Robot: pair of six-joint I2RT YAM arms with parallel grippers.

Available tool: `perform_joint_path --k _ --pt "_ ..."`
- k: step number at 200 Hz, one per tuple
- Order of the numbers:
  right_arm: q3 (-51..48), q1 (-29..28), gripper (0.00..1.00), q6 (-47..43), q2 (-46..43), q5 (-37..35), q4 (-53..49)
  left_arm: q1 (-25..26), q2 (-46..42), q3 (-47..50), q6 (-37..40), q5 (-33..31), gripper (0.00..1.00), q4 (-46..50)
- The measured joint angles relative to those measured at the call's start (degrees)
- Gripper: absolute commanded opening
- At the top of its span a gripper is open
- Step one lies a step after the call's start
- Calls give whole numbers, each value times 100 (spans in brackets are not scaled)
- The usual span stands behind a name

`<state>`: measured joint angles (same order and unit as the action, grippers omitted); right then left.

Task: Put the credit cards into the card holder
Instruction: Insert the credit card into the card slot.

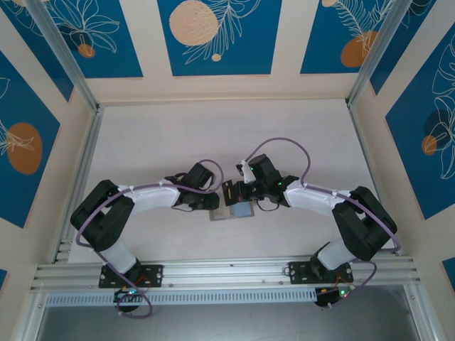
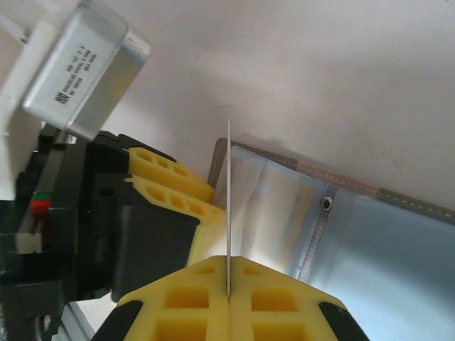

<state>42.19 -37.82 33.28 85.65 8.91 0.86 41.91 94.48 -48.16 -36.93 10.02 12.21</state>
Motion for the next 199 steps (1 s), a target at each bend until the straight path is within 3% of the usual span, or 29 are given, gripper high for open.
perform_joint_path --k 199 --pt "-372 -11 0 173 319 -721 874 2 0 -2 -2 0 21 2"
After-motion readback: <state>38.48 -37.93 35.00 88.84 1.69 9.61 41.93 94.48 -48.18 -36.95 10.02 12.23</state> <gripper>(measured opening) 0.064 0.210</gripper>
